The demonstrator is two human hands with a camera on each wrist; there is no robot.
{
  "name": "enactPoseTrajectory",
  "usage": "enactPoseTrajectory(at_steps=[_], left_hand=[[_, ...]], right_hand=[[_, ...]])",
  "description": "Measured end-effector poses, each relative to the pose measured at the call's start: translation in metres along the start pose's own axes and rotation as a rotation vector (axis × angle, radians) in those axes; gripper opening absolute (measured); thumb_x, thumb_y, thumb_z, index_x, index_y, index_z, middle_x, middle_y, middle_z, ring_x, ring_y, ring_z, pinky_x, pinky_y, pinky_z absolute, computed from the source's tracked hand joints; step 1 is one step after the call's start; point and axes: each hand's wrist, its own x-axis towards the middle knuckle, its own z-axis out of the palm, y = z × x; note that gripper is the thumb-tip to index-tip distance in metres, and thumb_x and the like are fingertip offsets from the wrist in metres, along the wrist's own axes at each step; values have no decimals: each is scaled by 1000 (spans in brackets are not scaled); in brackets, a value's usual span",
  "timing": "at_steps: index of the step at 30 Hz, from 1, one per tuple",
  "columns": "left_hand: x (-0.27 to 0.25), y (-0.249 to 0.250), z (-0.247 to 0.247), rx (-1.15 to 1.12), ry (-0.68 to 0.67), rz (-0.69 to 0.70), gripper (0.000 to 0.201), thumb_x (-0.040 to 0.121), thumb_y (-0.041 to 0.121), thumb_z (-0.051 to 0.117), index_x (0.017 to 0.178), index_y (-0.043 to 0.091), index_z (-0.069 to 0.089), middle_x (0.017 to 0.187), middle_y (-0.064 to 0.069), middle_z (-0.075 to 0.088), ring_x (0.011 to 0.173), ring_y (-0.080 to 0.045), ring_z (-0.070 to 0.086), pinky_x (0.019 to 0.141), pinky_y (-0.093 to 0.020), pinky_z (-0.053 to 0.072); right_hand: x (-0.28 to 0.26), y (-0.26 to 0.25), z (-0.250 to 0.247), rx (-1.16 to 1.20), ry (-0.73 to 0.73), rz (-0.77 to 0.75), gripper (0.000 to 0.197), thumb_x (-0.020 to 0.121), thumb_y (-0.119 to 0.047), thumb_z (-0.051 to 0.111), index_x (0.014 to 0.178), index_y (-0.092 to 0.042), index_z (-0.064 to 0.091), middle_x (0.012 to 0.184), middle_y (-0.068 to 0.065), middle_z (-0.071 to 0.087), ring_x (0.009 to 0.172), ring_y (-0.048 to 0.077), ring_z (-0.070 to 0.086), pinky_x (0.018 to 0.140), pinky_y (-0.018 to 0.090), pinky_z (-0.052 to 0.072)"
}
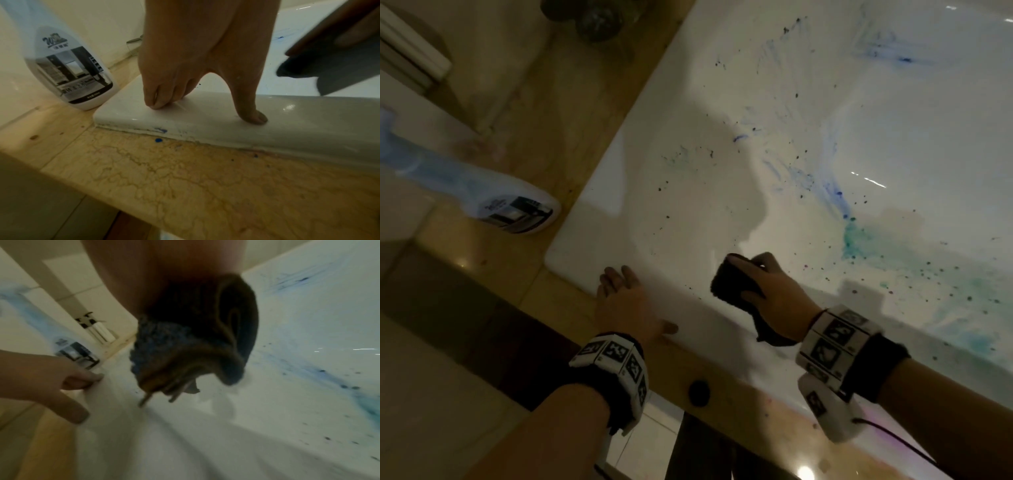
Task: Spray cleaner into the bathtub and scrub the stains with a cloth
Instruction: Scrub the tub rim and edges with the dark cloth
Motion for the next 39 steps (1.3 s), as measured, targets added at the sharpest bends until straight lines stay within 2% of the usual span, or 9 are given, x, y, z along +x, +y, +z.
enactPoseTrajectory(at_steps=[5,13,16,18,22,27,32,37,39], left_hand=[[2,-2,1,9,19,8,136,62,70,68,145,-2,-13,152,-27,-8,143,-37,0,117,-39,5],[1,-3,-7,72,5,38,129,69,67,64,145,-5,-11,152,-29,-6,142,-38,2,117,-41,1],[10,-15,-17,36,187,138,78,89,43,54,143,-4,24,142,-28,33,132,-34,37,115,-41,19],[20,-32,-23,-142,464,201,34,89,8,51,122,-3,56,110,-25,63,99,-33,63,97,-43,45],[34,-63,-31,-472,370,9,45,94,5,43,139,10,41,125,-15,58,110,-31,55,92,-35,43],[40,-74,-22,-440,278,-69,65,96,7,40,148,6,2,153,-14,18,133,-27,36,105,-36,35],[46,-83,-9,-501,339,-94,58,97,9,37,149,14,12,135,-16,46,111,-29,53,94,-36,45],[51,-104,-20,-793,464,-112,51,94,0,42,142,13,33,132,-8,53,107,-22,53,84,-16,32],[50,-109,-22,-871,518,-152,52,91,-3,44,140,13,37,124,-9,57,106,-21,54,85,-20,35]], right_hand=[[25,-40,27,-234,-238,-171,57,97,-19,41,145,-36,18,141,2,27,114,29,47,99,33,39],[66,-28,15,-371,-375,1,46,99,-37,29,144,-30,28,133,12,41,120,31,45,103,35,34],[85,-38,0,-225,-163,-2,48,98,-25,38,145,-28,27,131,12,41,123,30,43,104,29,29],[99,-54,-9,-54,32,-61,48,97,-21,40,144,-25,30,128,13,42,119,30,45,103,25,28],[136,-108,-22,-163,70,-213,66,92,-11,45,148,-23,12,142,9,29,121,30,42,102,31,32],[192,-154,-30,-384,203,-218,65,91,-13,47,147,-18,14,147,11,18,125,32,36,100,44,39],[223,-172,-24,-483,183,-155,61,90,-17,51,144,-15,23,150,13,11,130,35,26,103,45,33],[208,-177,3,-676,6,-459,57,94,-22,45,146,-29,22,154,4,12,133,33,21,107,44,22],[200,-174,14,-639,-79,-525,50,96,-31,39,144,-34,26,152,2,19,129,32,25,108,42,23]])
